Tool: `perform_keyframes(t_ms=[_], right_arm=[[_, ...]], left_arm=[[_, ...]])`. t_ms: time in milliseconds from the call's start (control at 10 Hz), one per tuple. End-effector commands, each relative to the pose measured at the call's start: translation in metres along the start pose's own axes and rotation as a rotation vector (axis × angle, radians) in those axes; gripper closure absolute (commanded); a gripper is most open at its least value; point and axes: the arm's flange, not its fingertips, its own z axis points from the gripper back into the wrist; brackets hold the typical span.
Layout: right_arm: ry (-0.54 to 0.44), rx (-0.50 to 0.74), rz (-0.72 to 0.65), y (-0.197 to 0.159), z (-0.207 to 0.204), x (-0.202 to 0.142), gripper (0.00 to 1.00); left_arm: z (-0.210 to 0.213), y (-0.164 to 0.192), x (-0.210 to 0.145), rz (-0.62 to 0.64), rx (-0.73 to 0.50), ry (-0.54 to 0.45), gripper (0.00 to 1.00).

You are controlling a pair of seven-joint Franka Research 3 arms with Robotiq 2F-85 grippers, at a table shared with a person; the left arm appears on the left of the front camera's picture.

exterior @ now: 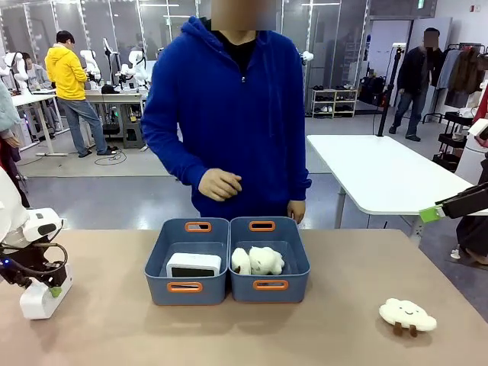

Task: Sort the digital clocks into the basket.
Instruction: Pick up the Digital clock from the table and place it into the empty Plastic storage basket.

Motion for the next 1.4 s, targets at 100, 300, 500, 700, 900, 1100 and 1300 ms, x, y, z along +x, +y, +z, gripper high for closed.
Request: perform_keyframes(t_ms=[100,300,500,700,900,1100,1300], right_arm=[[0.007,-0.014,-0.004,0.001,-0.001,-0.001,0.00],[0.007,-0.014,-0.004,0.001,-0.001,-0.001,0.00],[0.007,-0.014,-0.004,0.001,-0.001,-0.001,0.00],[0.007,-0.014,-0.004,0.001,-0.001,-0.001,0.00],[0.007,-0.014,-0.004,0.001,-0.001,-0.001,0.00],[0.007,-0.014,-0.004,0.001,-0.001,-0.001,0.00],[0.007,-0.014,-0.004,0.001,-0.001,-0.001,0.00]], left_arm=[[0.000,0.000,0.000,0.036,-0.013,-0.011,1.00],[0.029,0.009,-0.007,-0.030,-0.077,0.006,0.95],[0.091,0.042,-0.030,-0.313,-0.101,-0.042,0.95],[0.132,0.041,-0.044,-0.434,-0.215,-0.181,0.95],[0.158,-0.002,-0.040,-0.617,-0.269,-0.282,0.95],[0.181,-0.055,-0.017,-0.838,-0.269,-0.374,0.95],[0.195,-0.109,0.021,-1.068,-0.189,-0.399,0.95]])
